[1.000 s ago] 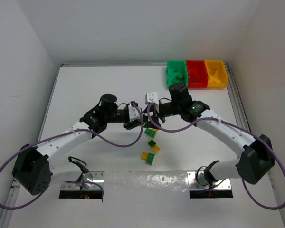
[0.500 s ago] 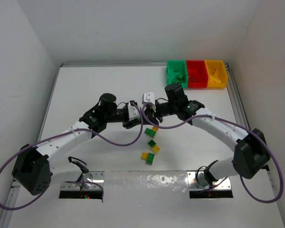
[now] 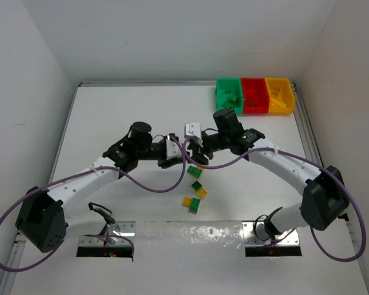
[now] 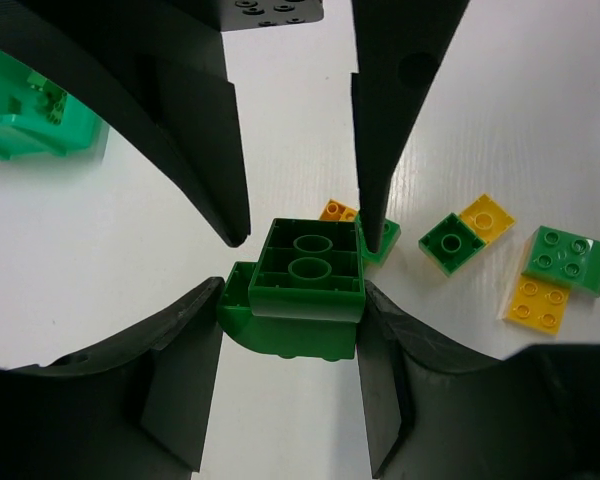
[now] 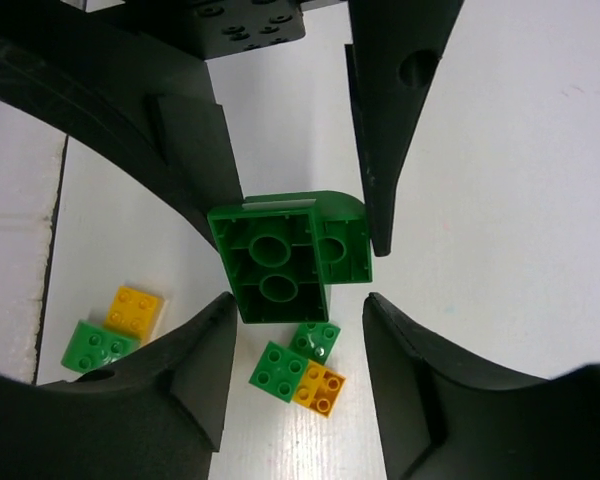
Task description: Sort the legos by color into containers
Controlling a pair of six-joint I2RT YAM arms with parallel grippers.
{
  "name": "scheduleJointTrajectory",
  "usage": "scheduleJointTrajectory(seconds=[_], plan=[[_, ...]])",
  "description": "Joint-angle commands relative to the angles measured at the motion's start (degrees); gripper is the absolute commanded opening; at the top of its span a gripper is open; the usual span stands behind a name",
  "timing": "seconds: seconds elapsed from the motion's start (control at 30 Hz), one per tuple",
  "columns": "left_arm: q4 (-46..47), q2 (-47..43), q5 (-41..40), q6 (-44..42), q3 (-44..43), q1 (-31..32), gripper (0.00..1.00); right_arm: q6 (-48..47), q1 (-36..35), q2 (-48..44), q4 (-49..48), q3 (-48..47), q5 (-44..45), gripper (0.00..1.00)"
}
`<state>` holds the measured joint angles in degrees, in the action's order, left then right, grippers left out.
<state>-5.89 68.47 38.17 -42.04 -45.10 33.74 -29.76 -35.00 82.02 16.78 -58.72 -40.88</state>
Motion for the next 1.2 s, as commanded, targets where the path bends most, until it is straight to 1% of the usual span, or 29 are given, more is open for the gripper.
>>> scheduleJointTrajectory(seconds=[0.0, 0.07, 0.17, 0.23, 0.37, 0.47, 0.5, 0.57, 0.6, 0.63, 0.73, 0.8, 0.83, 0.9, 0.93, 1.0, 1.03, 1.17], plan=[[0.62, -1.05, 1.99, -1.73, -1.74, 0.01, 0.00, -0.05, 0.11, -0.89, -3.74, -1.67, -0.78, 0.52], [1.14, -0.97, 2.52, -1.29, -1.66, 0.01, 0.00, 1.10, 0.11, -1.51, -5.87, -0.35, -1.21, 0.58], [2.02, -0.97, 2.61, -0.15, -1.39, 0.10, 0.00, 2.33, 0.02, -0.90, -5.88, -0.69, -2.97, 0.62], [2.72, -0.97, 2.43, 0.82, -1.39, 0.10, 0.00, 2.69, 0.11, -0.63, -5.96, -0.87, -3.85, 0.62], [3.08, -0.97, 1.90, 1.61, -1.57, 0.10, 0.00, 2.08, 0.11, -0.37, -5.00, -1.05, -2.71, 0.58], [3.60, -0.97, 1.73, 2.49, -1.66, 0.19, 0.00, 2.25, 0.11, -0.02, -4.91, -1.48, -2.62, 0.43], [3.87, -0.97, 1.82, 2.84, -1.66, 0.10, 0.00, 2.51, 0.11, 0.24, -4.91, -1.66, -2.88, 0.36], [4.13, -0.97, 1.82, 3.28, -1.83, 0.10, 0.00, 3.12, 0.11, 1.12, -4.21, -2.36, -3.41, 0.28], [4.05, -0.97, 1.82, 3.46, -1.74, 0.10, 0.00, 3.13, 0.02, 1.39, -3.86, -2.63, -3.59, 0.19], [3.96, -0.97, 1.64, 3.46, -1.83, 0.19, 0.00, 3.21, 0.02, 1.56, -3.51, -3.24, -3.68, 0.13], [2.47, -0.97, 1.38, 2.32, -1.83, 0.19, 0.00, 3.04, 0.02, 1.30, -2.89, -3.42, -3.85, 0.02], [1.76, -0.97, 0.94, 1.70, -1.57, 0.19, 0.02, 3.48, 0.11, 0.78, -3.85, -2.81, -3.59, 0.00], [1.59, -0.79, 0.59, 1.61, -1.31, 0.10, 0.15, 3.57, 0.11, 0.51, -4.20, -2.54, -3.59, 0.00], [1.58, -0.88, 0.41, 1.87, -0.96, 0.19, 0.30, 3.65, 0.11, -0.01, -5.00, -2.02, -3.24, 0.00], [1.58, -1.05, 0.50, 1.96, -0.95, 0.19, 0.41, 3.57, 0.11, -0.10, -5.08, -1.93, -3.32, 0.00], [1.06, -1.05, 0.50, 1.97, -0.95, 0.10, 0.48, 3.65, 0.02, -0.19, -5.09, -1.93, -3.50, 0.00], [0.80, -1.23, 0.41, 1.79, -0.95, 0.01, 0.53, 3.57, 0.11, -0.28, -5.17, -1.93, -3.50, 0.00], [-1.13, -1.49, -0.12, -0.75, -1.13, 0.10, 0.58, 3.13, 0.02, -0.19, -5.17, -1.75, -3.15, 0.00]])
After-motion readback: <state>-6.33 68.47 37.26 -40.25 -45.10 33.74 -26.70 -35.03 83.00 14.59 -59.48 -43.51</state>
